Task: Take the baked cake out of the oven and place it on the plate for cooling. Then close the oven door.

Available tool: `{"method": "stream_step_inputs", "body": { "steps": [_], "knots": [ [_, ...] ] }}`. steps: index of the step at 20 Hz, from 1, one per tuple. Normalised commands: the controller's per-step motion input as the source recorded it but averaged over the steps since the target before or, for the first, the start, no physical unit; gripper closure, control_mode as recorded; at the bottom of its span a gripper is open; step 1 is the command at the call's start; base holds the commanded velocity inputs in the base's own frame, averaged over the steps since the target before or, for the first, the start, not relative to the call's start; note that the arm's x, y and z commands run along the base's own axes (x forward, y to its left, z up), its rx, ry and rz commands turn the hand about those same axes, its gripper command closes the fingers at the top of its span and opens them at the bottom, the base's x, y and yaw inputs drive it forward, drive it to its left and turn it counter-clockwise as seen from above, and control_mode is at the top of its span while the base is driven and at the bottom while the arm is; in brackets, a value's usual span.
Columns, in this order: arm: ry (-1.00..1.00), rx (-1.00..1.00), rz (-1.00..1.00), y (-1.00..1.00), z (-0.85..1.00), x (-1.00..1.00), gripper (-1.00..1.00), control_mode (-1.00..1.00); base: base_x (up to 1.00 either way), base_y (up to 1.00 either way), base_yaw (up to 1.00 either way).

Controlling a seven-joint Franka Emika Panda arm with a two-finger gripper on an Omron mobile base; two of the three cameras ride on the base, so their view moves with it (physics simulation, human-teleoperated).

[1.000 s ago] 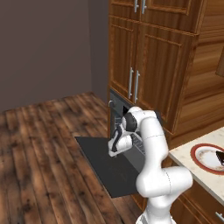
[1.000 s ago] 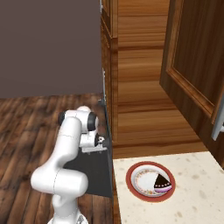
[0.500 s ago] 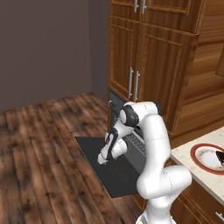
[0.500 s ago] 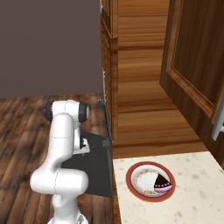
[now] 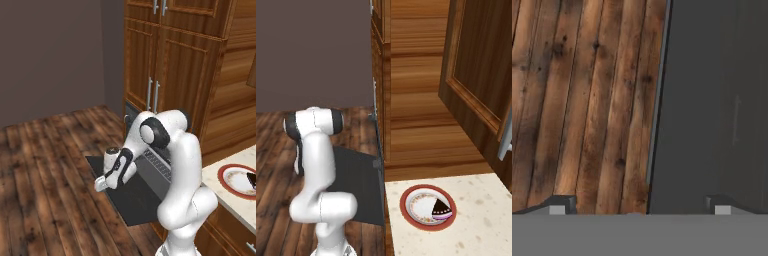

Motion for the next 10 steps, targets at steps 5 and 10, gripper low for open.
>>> {"method": "stream_step_inputs", "body": {
  "steps": [5, 10],
  "knots": [
    [-0.14, -0.07, 0.00, 0.63, 0.10, -0.50, -1.00, -1.00, 0.00, 0.00, 0.00],
    [-0.32, -0.21, -0.05, 0.41, -0.15, -0.07, -1.00, -1.00, 0.00, 0.00, 0.00]
  ]
}}
